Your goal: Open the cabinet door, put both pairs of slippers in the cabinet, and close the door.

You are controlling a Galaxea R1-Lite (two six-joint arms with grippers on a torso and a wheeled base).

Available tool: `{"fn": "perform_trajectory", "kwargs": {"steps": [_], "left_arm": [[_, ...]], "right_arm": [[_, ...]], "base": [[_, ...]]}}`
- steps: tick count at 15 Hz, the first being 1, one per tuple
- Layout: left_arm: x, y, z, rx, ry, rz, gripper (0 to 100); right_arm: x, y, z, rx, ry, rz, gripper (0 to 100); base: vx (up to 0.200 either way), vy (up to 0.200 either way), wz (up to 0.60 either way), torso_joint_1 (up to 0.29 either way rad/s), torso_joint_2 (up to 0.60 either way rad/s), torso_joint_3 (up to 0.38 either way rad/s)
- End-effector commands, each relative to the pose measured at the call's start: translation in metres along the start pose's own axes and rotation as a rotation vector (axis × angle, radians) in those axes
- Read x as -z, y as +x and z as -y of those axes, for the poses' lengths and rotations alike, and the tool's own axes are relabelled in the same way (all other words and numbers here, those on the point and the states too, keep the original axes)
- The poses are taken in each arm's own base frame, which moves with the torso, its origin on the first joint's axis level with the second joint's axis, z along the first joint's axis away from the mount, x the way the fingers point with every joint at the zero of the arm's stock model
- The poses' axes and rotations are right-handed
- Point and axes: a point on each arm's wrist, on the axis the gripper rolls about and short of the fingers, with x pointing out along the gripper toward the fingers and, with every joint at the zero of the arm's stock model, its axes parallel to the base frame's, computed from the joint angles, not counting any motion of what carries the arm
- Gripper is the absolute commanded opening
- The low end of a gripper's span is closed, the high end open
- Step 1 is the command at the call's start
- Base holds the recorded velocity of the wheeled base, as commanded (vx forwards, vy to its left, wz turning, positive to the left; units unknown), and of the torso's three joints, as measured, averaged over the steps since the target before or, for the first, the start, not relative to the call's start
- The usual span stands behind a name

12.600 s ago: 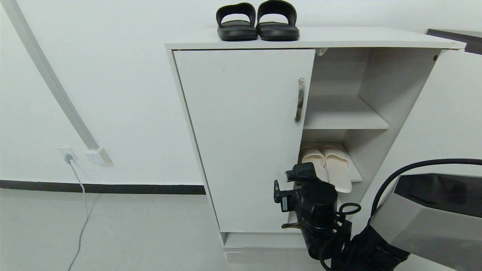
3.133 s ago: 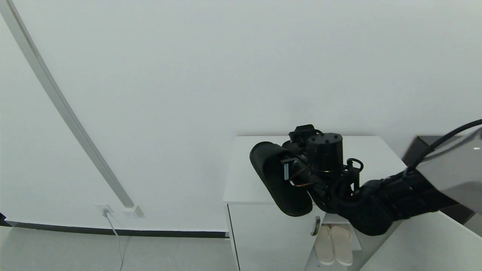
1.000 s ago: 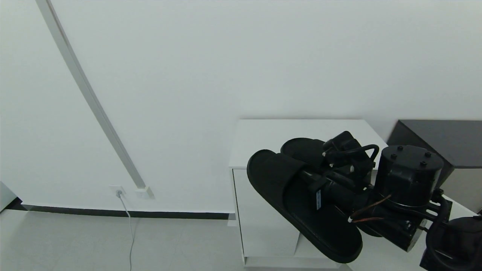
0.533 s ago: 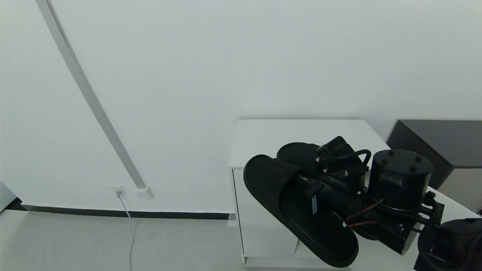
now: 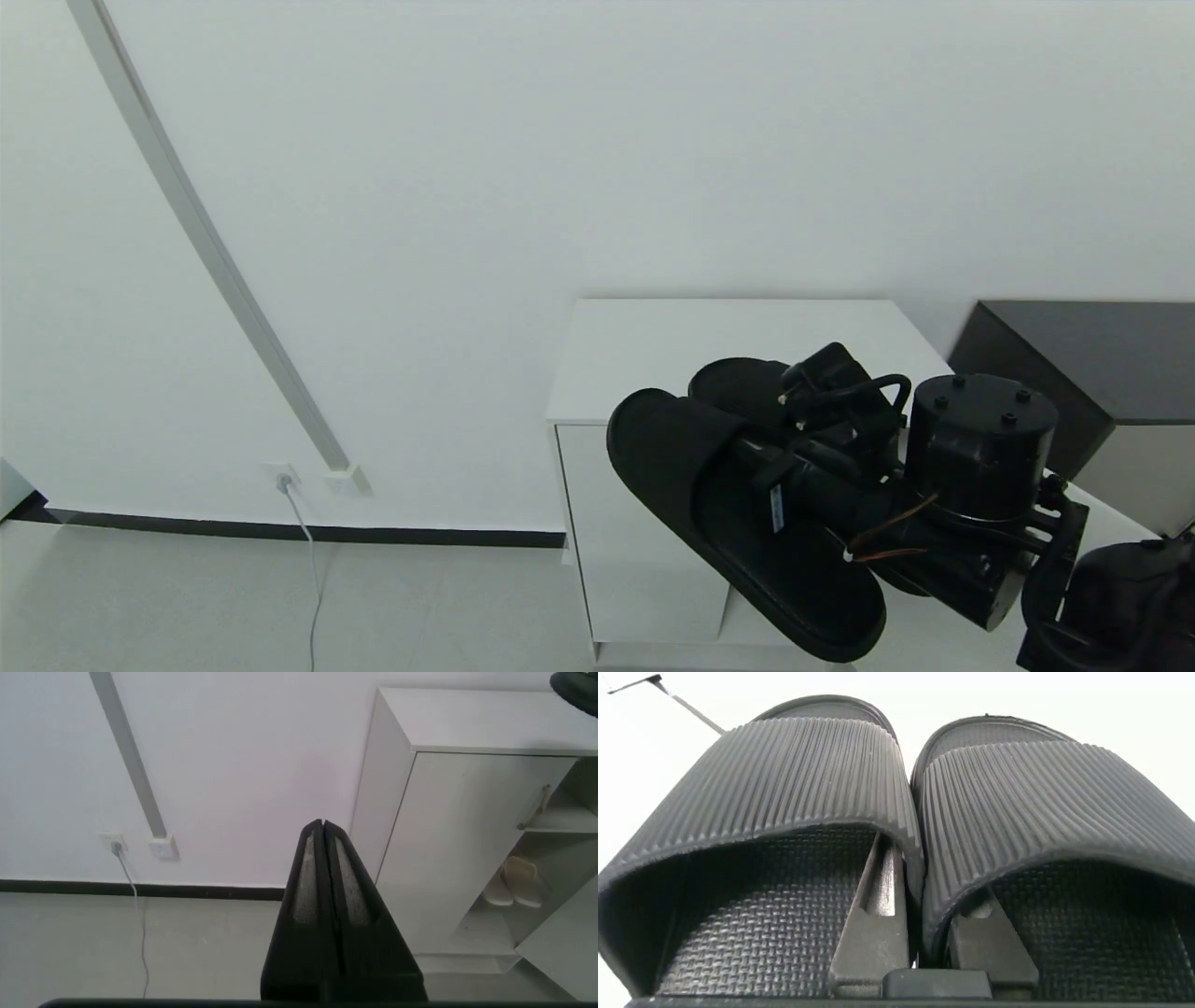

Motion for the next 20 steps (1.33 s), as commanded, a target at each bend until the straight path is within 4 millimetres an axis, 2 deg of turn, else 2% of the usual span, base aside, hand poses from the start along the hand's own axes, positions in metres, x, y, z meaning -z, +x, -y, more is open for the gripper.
{"fn": "perform_trajectory", "kwargs": {"steps": [1,12,20], "left_arm": [[0.0001,0.0001,0.0000,0.000,0.001,-0.002,0],[0.0001,0.0001,0.0001,0.001,0.001,-0.002,0],[0.0001,0.0001,0.0000,0.003,0.001,-0.002,0]], "right_arm": [[0.0018,0.0020,-0.0013,-0.003,-0.001,-0.005,0],[0.0037,0.0007,-0.0013,-0.004,0.016,-0.012,0],[0.0078,-0.0031,-0.0007,-0.030,0.010,-0.024,0]], "base": [[0.000,-0.200,0.00,0.007,0.00,0.002],[0.000,-0.200,0.00,0.002,0.00,0.002],[0.000,0.000,0.00,0.000,0.00,0.000]]}}
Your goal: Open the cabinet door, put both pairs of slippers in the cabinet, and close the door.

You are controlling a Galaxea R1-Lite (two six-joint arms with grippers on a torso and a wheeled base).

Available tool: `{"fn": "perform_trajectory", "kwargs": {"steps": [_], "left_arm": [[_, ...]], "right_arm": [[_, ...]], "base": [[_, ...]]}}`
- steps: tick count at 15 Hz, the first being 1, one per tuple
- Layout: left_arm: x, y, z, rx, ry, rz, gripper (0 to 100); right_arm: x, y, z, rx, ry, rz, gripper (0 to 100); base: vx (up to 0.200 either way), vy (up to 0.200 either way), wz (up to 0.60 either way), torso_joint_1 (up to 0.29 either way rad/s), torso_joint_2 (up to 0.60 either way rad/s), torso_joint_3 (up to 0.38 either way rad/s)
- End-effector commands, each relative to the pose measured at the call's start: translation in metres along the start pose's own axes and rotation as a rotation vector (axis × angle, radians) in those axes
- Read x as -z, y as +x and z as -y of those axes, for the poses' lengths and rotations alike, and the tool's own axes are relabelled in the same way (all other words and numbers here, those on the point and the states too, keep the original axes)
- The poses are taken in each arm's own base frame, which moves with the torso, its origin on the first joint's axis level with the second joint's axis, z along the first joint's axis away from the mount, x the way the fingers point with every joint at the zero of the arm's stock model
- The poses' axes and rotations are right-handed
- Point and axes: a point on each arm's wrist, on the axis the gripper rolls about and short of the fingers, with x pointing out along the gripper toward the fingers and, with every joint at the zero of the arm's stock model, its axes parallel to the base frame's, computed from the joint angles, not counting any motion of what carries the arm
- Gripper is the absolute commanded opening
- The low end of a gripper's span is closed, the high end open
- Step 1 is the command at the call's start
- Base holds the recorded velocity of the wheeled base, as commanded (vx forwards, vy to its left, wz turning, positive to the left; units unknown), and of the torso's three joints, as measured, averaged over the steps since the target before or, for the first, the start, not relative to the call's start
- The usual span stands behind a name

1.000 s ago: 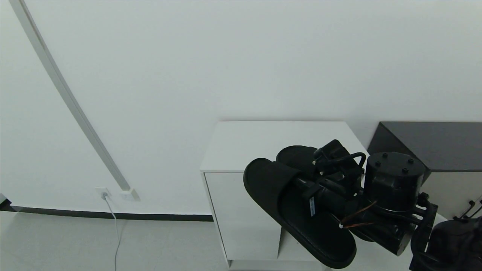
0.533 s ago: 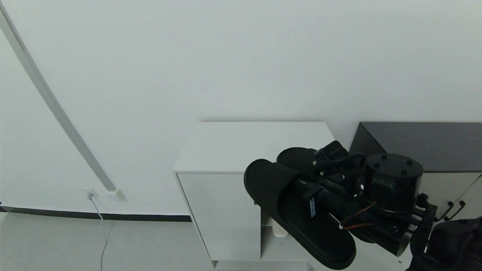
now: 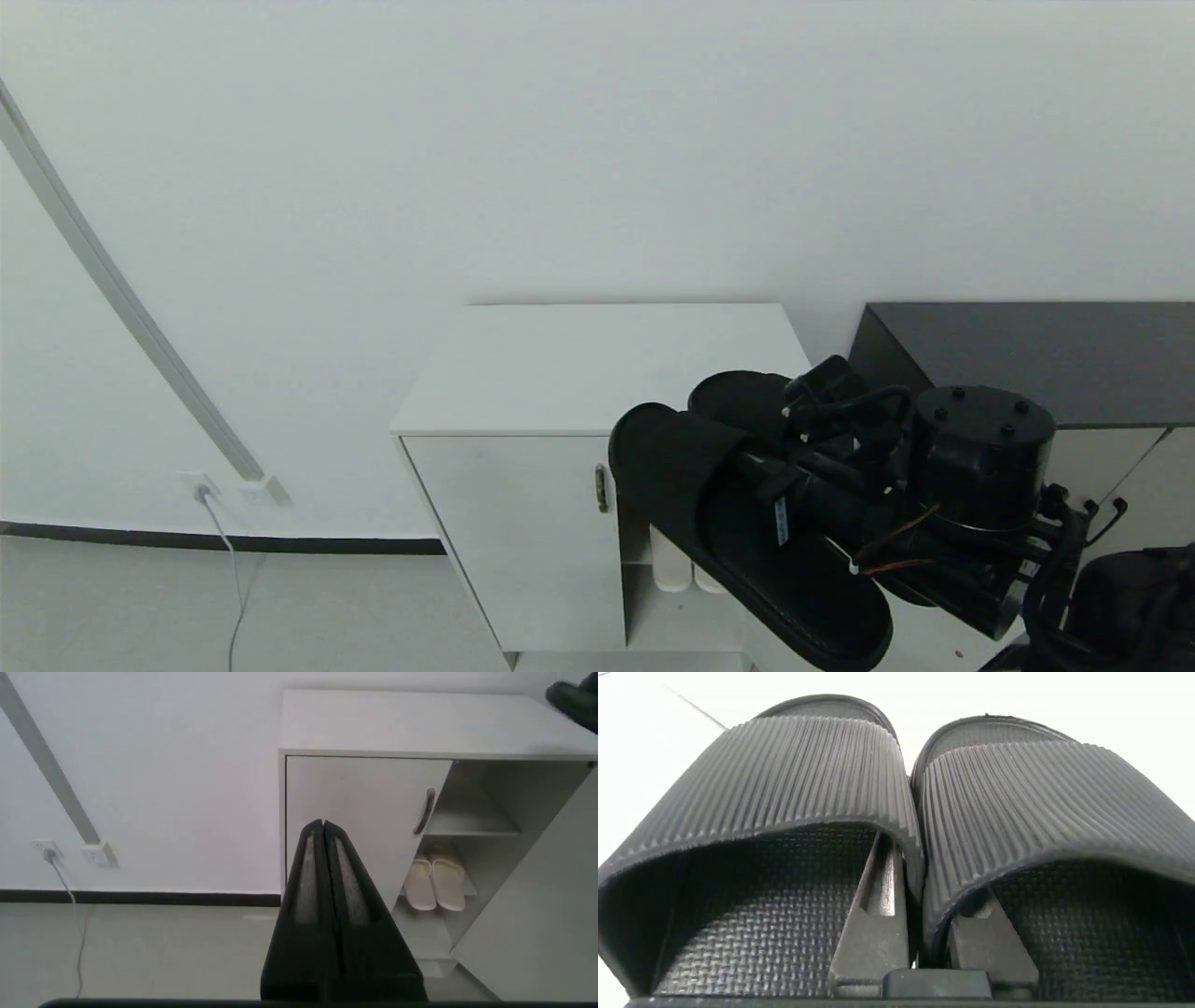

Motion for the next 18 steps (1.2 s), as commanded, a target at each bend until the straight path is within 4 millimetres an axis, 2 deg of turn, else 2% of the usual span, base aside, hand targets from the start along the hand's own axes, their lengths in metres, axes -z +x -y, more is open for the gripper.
{"fn": "perform_trajectory", "kwargs": {"steps": [1,3,18], "left_arm": [[0.0000,0.0001,0.0000,0.000,0.000,-0.001,0],[0.0000,0.0001,0.0000,0.000,0.000,-0.001,0],[0.0000,0.0001,0.0000,-0.002,0.000,-0.001,0]], "right_arm": [[0.0013,-0.0011,-0.0004,-0.002,-0.003,-0.005,0],[0.0019,-0.0014,-0.0004,-0.003,-0.003,-0.006,0],[0.0050,-0.0016,-0.0021,-0.010,-0.007,-0.018,0]], "base": [[0.000,0.000,0.00,0.000,0.00,0.000],[0.000,0.000,-0.60,-0.002,0.00,0.005],[0.000,0.000,0.00,0.000,0.00,0.000]]}}
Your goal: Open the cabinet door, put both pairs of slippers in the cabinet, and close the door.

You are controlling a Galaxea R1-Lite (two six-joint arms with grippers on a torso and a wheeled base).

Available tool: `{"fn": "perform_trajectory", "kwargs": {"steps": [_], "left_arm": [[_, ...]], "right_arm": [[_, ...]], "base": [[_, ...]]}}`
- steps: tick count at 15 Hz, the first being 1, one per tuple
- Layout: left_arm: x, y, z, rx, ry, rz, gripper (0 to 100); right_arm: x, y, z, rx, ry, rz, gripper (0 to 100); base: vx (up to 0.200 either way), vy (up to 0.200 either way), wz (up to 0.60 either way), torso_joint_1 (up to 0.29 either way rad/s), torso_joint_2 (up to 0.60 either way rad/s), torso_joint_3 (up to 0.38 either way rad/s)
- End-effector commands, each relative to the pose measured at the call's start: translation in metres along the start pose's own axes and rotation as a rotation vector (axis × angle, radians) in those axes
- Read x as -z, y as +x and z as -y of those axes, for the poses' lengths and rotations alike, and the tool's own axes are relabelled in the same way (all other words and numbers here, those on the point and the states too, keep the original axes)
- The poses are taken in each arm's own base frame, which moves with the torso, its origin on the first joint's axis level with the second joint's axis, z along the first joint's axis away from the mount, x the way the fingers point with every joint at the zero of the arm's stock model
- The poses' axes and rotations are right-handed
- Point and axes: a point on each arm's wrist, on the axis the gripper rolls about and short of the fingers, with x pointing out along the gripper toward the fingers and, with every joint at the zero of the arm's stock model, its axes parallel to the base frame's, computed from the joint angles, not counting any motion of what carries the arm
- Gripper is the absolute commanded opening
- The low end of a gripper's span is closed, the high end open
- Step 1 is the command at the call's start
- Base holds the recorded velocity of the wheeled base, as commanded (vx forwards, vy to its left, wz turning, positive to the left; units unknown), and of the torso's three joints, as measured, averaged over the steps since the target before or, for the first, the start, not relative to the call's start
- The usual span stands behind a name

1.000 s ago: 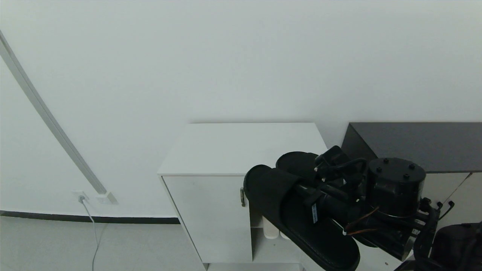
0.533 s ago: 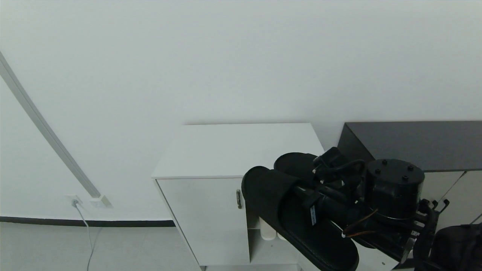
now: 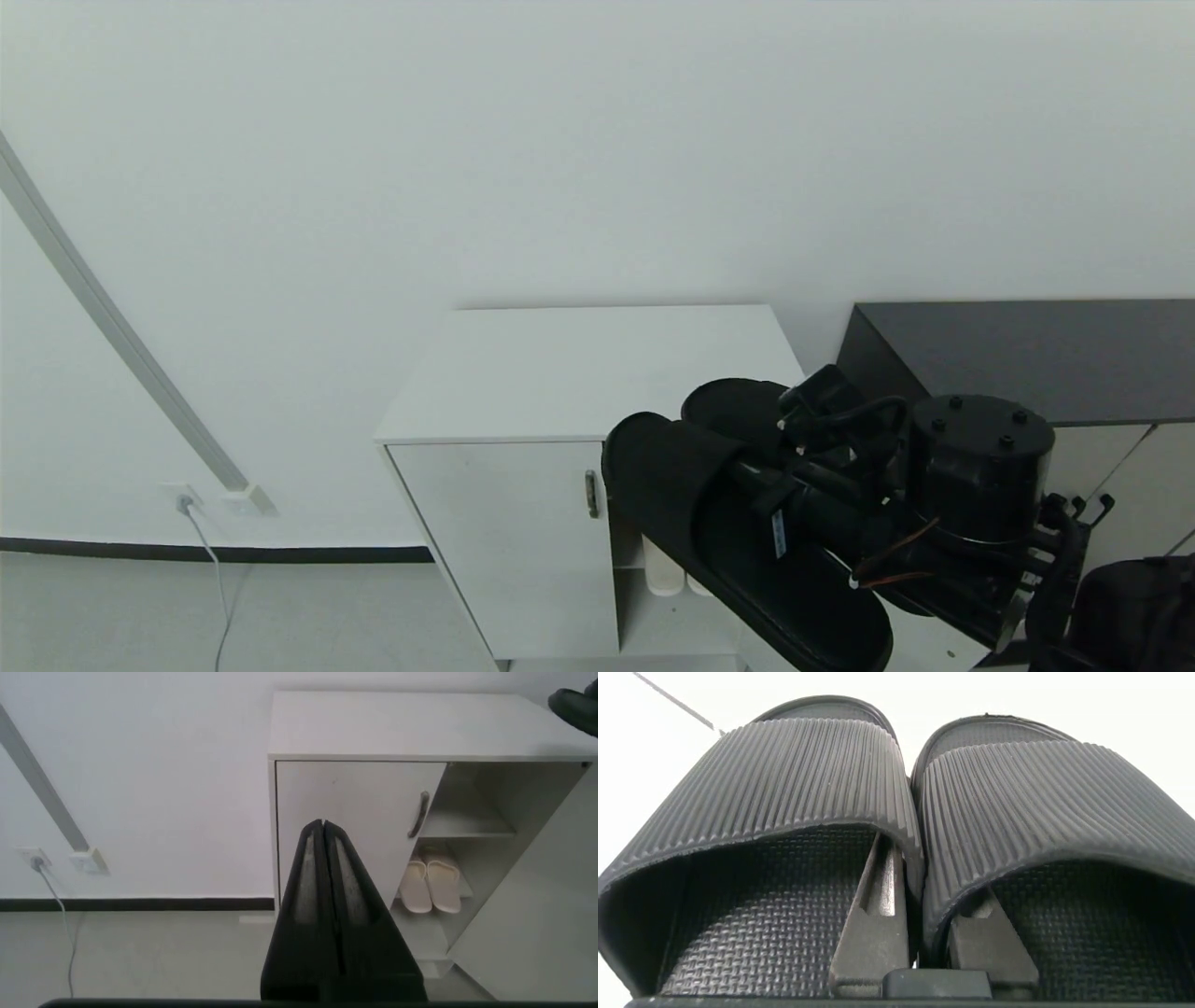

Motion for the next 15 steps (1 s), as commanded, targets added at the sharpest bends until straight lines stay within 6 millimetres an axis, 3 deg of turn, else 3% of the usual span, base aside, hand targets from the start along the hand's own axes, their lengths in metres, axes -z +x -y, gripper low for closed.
{"fn": "perform_trajectory", "kwargs": {"steps": [1,15], "left_arm": [[0.0001,0.0001,0.0000,0.000,0.000,-0.002,0],[0.0001,0.0001,0.0000,-0.001,0.000,-0.002,0]], "right_arm": [[0.0019,0.0005,-0.0010,-0.003,0.000,-0.007,0],[0.0040,-0.0014,-0.0060,-0.021,-0.004,-0.014,0]], "base": [[0.000,0.000,0.00,-0.105,0.26,0.139],[0.000,0.000,0.00,-0.159,0.36,0.199]]}}
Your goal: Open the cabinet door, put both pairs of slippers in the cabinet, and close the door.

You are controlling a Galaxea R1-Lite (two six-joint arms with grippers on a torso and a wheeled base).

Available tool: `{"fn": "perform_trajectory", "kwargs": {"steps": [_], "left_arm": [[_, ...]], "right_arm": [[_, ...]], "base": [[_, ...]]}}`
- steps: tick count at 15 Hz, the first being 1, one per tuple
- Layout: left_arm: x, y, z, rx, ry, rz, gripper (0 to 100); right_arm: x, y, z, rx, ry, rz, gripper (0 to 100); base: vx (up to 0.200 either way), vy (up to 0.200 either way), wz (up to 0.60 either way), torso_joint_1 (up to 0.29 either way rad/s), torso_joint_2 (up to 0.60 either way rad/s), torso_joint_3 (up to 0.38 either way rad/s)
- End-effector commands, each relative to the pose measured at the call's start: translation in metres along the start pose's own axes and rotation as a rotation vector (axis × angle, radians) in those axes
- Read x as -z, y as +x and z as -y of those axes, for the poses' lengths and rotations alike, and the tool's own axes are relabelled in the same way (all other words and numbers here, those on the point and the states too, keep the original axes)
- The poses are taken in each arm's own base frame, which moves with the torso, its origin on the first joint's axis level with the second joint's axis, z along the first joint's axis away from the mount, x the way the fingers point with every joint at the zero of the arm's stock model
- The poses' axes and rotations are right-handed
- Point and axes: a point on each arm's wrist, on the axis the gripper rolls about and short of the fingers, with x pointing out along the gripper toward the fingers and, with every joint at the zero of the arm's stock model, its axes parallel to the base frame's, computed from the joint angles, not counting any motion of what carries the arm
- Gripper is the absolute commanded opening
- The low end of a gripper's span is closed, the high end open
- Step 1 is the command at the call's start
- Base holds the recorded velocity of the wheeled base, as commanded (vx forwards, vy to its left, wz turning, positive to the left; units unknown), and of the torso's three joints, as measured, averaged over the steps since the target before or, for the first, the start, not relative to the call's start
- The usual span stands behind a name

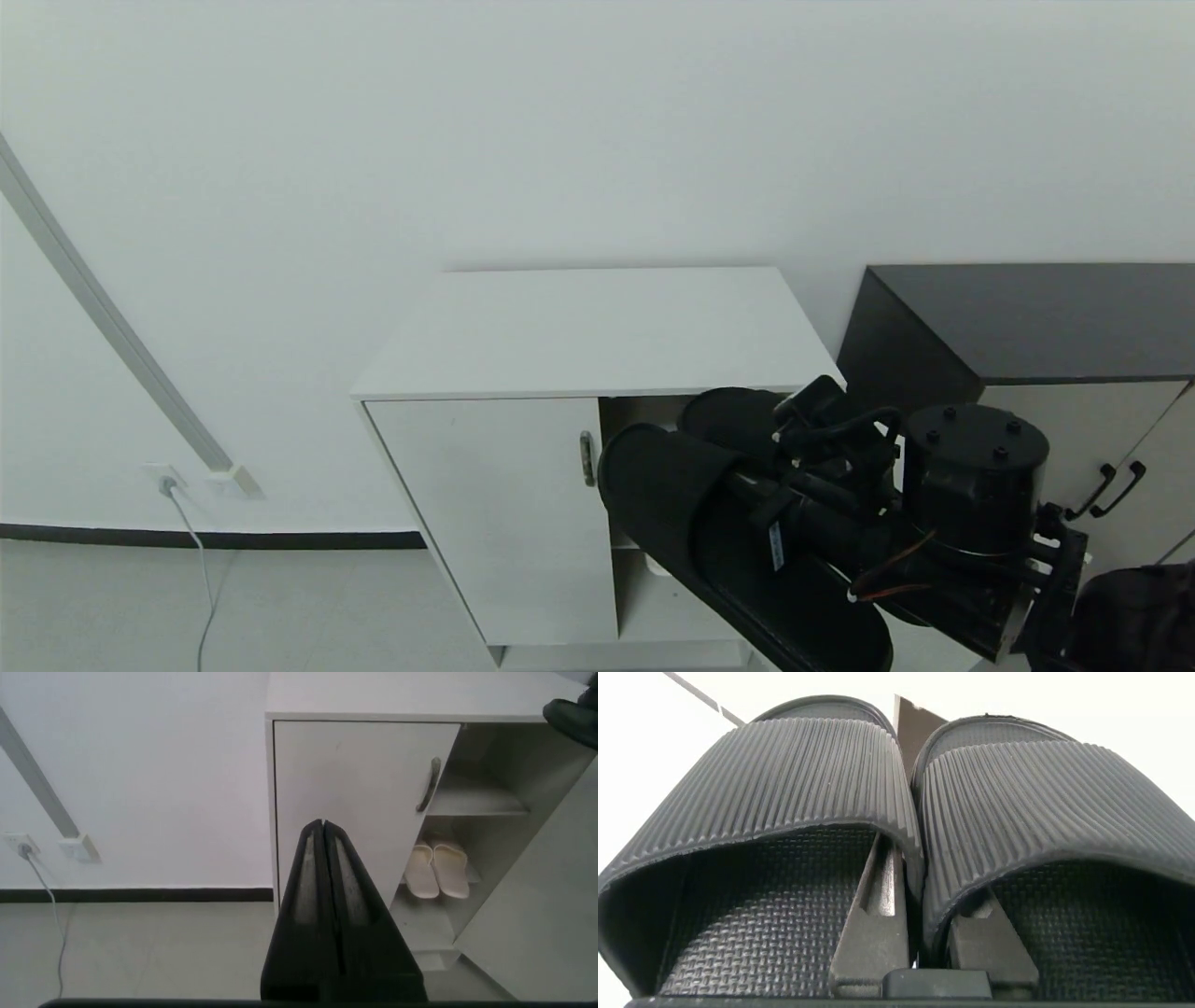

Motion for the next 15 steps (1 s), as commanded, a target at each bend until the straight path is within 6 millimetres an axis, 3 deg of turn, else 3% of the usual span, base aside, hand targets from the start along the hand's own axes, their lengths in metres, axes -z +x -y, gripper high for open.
{"fn": "perform_trajectory", "kwargs": {"steps": [1,15], "left_arm": [[0.0000,0.0001,0.0000,0.000,0.000,-0.001,0],[0.0000,0.0001,0.0000,-0.001,-0.001,-0.001,0]], "right_arm": [[0.0004,0.0000,-0.0003,-0.001,-0.001,-0.001,0],[0.0018,-0.0008,-0.0017,-0.006,-0.002,-0.007,0]], "base": [[0.000,0.000,0.00,-0.188,0.43,0.246],[0.000,0.000,0.00,-0.204,0.52,0.318]]}}
